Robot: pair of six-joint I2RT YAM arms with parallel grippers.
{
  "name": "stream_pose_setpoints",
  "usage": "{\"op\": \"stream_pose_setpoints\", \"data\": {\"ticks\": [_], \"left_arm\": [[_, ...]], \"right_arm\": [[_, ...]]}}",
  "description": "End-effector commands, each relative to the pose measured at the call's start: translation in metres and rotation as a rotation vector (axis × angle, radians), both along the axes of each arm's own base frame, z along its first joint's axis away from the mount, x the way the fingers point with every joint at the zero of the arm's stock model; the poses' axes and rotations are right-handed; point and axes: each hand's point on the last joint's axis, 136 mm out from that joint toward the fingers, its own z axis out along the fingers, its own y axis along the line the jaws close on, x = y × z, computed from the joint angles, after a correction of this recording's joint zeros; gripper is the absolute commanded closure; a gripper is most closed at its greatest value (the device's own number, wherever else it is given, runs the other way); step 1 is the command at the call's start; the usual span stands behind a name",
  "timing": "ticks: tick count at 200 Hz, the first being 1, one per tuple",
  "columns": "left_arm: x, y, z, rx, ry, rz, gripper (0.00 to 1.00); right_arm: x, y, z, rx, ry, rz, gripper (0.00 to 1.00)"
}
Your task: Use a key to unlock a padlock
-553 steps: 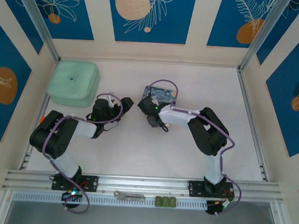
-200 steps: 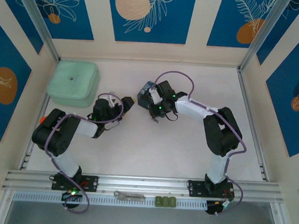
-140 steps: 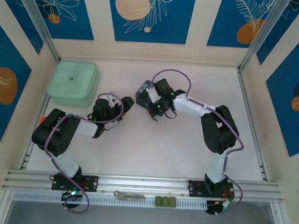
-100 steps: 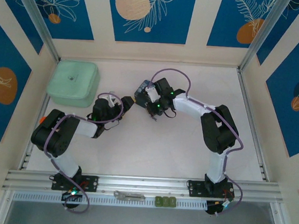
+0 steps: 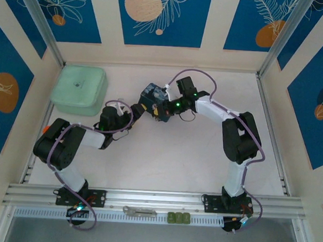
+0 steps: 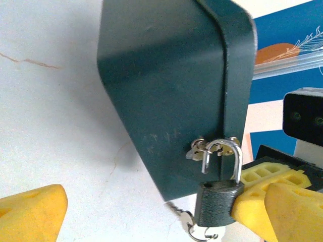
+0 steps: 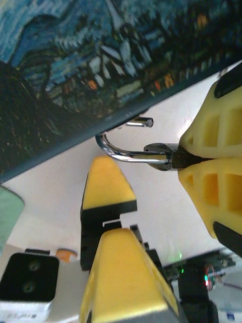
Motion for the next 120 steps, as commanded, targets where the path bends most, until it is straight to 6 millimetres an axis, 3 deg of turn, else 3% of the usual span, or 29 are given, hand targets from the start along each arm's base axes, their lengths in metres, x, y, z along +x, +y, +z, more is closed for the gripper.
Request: {"op": "stream_pose_setpoints", "data": {"ticks": [1, 55, 120], "left_arm": [[-0.001, 0.001, 0.013, -0.007, -0.051, 0.006, 0.00], [-0.003, 0.002, 0.014, -0.006, -0.053, 0.006, 0.00], [-0.003, 0.003, 0.015, 0.000, -0.054, 0.009, 0.00]], "right_arm": [[-0.005, 0.013, 0.029, 0.125, 0.035, 0.022, 1.00], [-0.006, 0.005, 0.003, 0.041, 0.051, 0.005, 1.00], [-0.035, 0.005, -0.034, 0.051, 0.194, 0.013, 1.00]]}}
